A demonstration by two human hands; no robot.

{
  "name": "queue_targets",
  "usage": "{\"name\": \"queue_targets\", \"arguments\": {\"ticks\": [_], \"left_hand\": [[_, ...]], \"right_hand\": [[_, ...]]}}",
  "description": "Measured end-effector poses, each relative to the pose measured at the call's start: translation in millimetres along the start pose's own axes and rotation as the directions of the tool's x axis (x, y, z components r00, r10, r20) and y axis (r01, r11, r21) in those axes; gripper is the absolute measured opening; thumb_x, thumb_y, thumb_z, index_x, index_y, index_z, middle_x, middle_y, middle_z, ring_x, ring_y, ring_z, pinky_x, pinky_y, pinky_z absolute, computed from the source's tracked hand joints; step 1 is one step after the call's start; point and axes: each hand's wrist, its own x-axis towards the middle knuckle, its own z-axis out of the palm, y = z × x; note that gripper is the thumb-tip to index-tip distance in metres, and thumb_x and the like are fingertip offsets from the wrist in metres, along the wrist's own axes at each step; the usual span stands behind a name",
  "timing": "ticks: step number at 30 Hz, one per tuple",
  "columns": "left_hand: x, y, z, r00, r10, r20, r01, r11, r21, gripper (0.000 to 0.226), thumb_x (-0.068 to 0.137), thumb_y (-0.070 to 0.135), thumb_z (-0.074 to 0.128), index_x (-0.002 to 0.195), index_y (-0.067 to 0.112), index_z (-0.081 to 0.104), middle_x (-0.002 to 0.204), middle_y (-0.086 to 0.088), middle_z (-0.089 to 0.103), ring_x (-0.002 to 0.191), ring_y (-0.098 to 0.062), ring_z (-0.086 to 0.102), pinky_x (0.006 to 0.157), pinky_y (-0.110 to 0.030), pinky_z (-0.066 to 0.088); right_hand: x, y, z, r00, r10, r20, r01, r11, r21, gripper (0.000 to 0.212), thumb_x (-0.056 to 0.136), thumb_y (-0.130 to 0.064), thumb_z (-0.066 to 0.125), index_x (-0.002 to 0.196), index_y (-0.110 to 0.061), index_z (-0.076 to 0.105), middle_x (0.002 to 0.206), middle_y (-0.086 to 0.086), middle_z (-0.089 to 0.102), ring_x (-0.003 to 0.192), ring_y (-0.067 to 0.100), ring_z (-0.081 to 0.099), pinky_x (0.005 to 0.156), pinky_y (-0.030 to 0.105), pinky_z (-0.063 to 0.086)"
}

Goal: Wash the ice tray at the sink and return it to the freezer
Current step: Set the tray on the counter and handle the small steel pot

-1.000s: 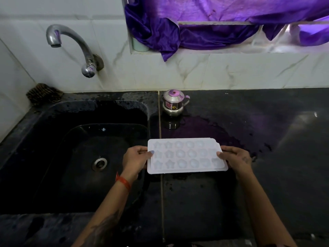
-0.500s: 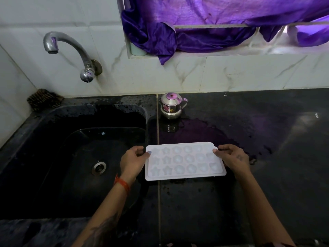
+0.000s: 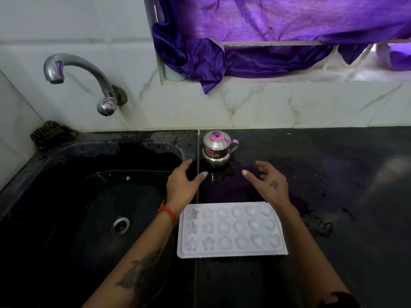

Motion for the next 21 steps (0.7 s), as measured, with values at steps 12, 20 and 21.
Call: {"name": "queue_targets", "arguments": {"ticks": [12,20,21], "left_hand": [[60,12,42,0.995,0.043,0.091,-0.035,0.995,-0.096,0.084,0.069,0.043,0.076,0.141,0.020,0.039,0.136,-0.002,0.053,0.126,-0.022,0.050,0.104,-0.044,0.043],[71,0,59,0.993,0.049,0.103,-0.031,0.986,-0.164,0.087,0.058,0.057,0.067,0.138,0.031,0.042,0.129,0.002,0.060,0.117,-0.017,0.058,0.098,-0.042,0.048],[71,-1,60,0.994,0.047,0.098,-0.029,0.984,-0.175,0.085,0.059,0.055,0.068,0.137,0.032,0.044,0.127,0.002,0.062,0.115,-0.016,0.059,0.097,-0.042,0.048]], "right_hand": [[75,-40,46,0.997,-0.019,0.075,0.006,0.985,0.175,0.063,0.079,-0.056,0.063,0.128,-0.020,0.050,0.118,-0.001,0.060,0.109,0.017,0.057,0.098,0.036,0.047],[101,-33,54,0.985,0.026,0.169,-0.068,0.967,0.245,0.035,0.077,-0.047,0.069,0.075,-0.020,0.047,0.083,-0.001,0.057,0.086,0.023,0.062,0.083,0.044,0.054],[103,-33,52,0.979,0.033,0.199,-0.085,0.962,0.259,0.035,0.077,-0.045,0.070,0.070,-0.020,0.045,0.082,0.001,0.058,0.084,0.022,0.061,0.085,0.047,0.053]]}}
